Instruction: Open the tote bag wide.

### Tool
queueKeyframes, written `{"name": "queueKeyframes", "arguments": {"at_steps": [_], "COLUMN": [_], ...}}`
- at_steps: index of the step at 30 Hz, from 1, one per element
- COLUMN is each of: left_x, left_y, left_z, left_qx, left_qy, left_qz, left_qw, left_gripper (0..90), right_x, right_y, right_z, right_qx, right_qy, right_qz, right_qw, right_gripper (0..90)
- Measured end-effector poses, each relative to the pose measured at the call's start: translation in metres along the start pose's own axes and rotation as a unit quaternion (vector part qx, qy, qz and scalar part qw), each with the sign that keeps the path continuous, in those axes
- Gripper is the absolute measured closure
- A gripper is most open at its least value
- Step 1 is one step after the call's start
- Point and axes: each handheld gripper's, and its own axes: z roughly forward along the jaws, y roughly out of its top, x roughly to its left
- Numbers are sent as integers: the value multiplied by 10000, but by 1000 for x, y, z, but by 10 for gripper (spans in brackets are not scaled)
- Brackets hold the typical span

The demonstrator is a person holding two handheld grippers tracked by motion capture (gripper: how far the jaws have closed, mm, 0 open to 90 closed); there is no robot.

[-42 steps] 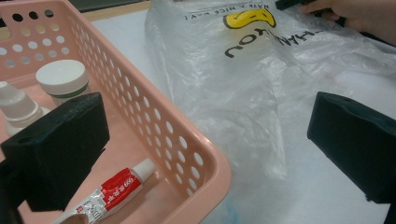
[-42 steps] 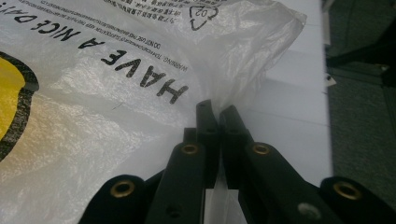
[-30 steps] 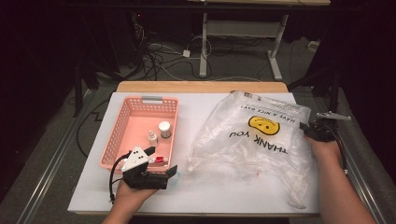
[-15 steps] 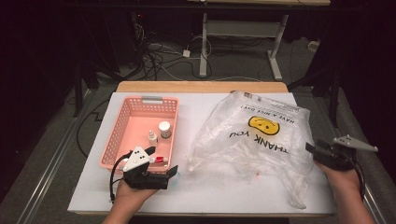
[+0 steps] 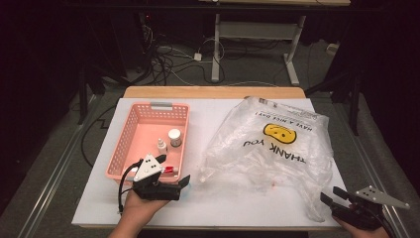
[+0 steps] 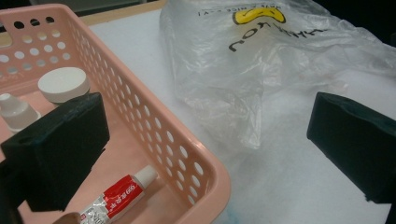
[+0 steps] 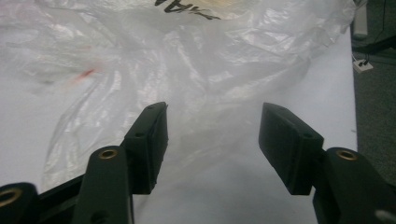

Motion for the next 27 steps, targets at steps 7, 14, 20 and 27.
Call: {"name": "queueKeyframes", "arguments": {"at_steps": [7,14,20,27], "left_x": [2,0,3,6], "left_y": [3,5,3,4], "left_z": [3,2,3,1], "left_qx": [186,212,126,210], "left_qy": [-76,-190,-107,-156], "left_qz": [10,42,43,-81], "left_qw": [9998,9996,9999,9996], "left_gripper": [0,0,0,0], "right_x": [4,14,29,51], "right_y": [-2,-4,-1,0], "right_z": [10,10,5,9], "right_qx": [325,565,463,482], "right_qy": [21,115,255,529], "right_qz": [-121,-593,-846,-1088], "right_qw": [9994,9966,9950,9915], "right_gripper": [476,899,900,900]}}
